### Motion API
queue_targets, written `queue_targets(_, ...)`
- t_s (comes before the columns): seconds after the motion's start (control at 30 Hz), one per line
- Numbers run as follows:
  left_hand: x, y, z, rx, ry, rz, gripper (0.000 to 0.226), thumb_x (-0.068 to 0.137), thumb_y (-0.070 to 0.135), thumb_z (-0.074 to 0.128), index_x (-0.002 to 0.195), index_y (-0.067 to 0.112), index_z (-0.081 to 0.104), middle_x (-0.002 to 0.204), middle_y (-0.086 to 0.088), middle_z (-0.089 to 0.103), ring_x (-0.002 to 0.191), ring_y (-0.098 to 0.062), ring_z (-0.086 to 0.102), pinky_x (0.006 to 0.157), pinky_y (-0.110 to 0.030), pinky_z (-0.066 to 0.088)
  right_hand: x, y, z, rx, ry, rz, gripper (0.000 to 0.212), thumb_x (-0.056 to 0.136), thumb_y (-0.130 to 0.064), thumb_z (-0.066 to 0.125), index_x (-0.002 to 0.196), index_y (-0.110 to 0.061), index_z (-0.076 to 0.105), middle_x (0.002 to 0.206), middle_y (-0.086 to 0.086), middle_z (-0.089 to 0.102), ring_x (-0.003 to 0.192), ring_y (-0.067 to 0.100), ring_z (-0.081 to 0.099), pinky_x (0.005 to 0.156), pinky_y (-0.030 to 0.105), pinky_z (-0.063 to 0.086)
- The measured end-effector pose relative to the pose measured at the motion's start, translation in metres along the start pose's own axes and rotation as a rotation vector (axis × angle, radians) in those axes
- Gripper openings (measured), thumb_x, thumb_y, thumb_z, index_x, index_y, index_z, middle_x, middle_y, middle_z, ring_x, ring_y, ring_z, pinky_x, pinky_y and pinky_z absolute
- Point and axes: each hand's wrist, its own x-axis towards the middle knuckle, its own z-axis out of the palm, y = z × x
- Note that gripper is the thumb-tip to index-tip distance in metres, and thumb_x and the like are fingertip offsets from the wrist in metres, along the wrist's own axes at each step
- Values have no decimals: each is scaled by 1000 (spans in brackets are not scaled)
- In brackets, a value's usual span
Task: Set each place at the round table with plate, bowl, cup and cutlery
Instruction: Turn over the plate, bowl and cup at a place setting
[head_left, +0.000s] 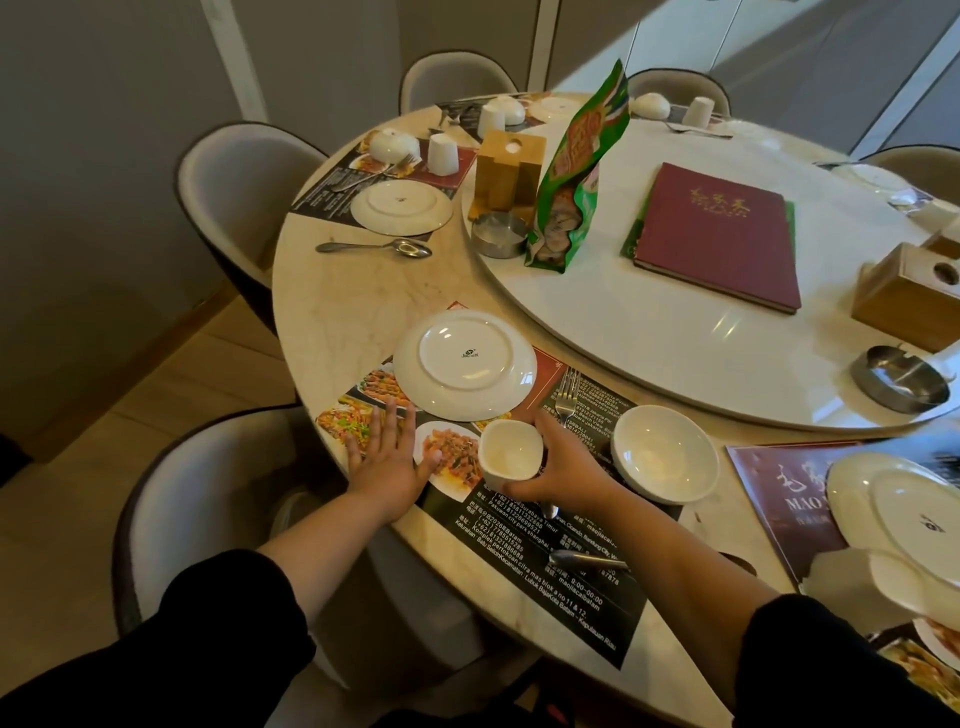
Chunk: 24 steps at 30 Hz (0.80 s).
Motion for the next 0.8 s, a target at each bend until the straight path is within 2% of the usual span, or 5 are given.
queue_targets(0.27, 0, -1, 3, -43, 75, 4, 74, 95, 59, 23, 151, 23, -9, 158, -3, -19, 145, -22, -19, 114, -52, -9, 3, 7, -11, 28, -97, 59, 89, 59, -43, 85, 133, -29, 38, 128, -11, 50, 116, 8, 50, 95, 29, 46)
queue_targets(0.43, 9, 11, -24, -675, 445, -87, 50, 93, 40, 49, 138, 18, 41, 141, -3, 45, 133, -23, 39, 110, -47, 32, 46, -21, -44, 217, 173, 65, 56, 88, -47, 53, 135, -21, 42, 135, 0, 51, 123, 17, 50, 88, 24, 47)
queue_targets(0.57, 27, 34, -75, -1306, 228, -375, 36, 98, 29, 43, 132, 17, 44, 123, -3, 53, 113, -19, 46, 89, -33, 39, 108, -18, -43, -195, 139, 33, 57, 91, -42, 54, 141, -20, 36, 147, 2, 37, 134, 19, 36, 107, 36, 32)
queue_targets(0.63, 34, 38, -93, -1485, 114, -501, 40, 98, 30, 41, 135, 16, 42, 126, -3, 50, 119, -27, 46, 92, -36, 40, 132, -9, -34, -402, 32, 49, 67, 92, -47, 50, 147, -18, 25, 155, 6, 22, 142, 25, 21, 113, 40, 23)
queue_targets(0.8, 43, 40, -108, -1498, 42, -517, 39, 101, 16, 36, 138, 4, 37, 94, -10, 52, 64, -18, 38, 58, -25, 38, 156, 17, -14, -624, -114, 104, 81, 91, -61, 36, 151, -25, -4, 158, 4, -16, 144, 32, -17, 117, 50, 0)
